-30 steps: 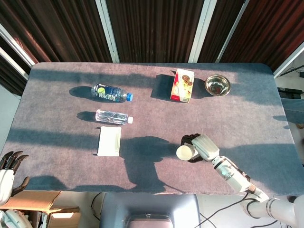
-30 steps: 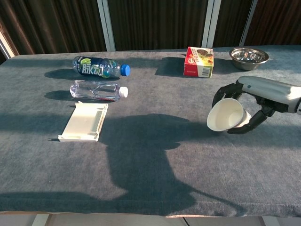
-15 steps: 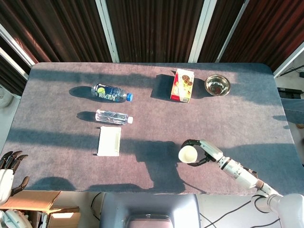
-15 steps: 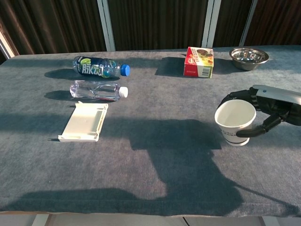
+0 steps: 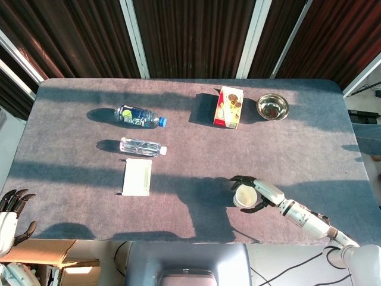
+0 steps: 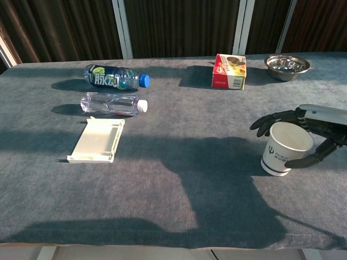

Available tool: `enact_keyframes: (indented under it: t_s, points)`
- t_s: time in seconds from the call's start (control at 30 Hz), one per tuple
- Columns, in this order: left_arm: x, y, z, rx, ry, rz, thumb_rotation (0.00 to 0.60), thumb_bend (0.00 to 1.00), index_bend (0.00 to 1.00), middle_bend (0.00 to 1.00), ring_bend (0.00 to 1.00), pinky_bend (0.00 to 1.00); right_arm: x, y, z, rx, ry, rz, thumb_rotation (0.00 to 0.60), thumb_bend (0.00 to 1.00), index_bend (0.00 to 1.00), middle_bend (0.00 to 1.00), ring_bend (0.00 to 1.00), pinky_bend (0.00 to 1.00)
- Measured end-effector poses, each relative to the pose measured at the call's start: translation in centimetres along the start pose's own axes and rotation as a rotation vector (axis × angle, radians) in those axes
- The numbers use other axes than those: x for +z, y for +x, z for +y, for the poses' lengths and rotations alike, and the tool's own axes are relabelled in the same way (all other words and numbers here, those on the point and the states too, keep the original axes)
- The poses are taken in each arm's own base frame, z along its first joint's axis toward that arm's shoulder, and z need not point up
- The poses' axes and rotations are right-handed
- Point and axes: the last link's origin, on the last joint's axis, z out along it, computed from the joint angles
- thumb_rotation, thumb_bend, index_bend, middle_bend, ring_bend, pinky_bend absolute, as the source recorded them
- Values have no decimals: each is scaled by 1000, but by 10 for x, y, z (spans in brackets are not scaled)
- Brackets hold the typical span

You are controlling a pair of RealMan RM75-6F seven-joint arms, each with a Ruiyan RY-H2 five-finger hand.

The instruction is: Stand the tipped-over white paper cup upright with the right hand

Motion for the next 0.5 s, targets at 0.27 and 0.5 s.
enact_keyframes:
  t_s: [0.27, 0.5]
  points:
    - [0, 0, 0, -1, 0, 1, 600, 295, 253, 155, 106, 408, -10, 8, -5, -73, 12, -12, 600, 309, 51, 0, 0, 3]
    - [1, 0, 0, 0, 1, -2, 600, 296, 253, 155, 107, 407, -32, 21, -26, -222, 95, 32, 600, 268, 0, 0, 0, 0]
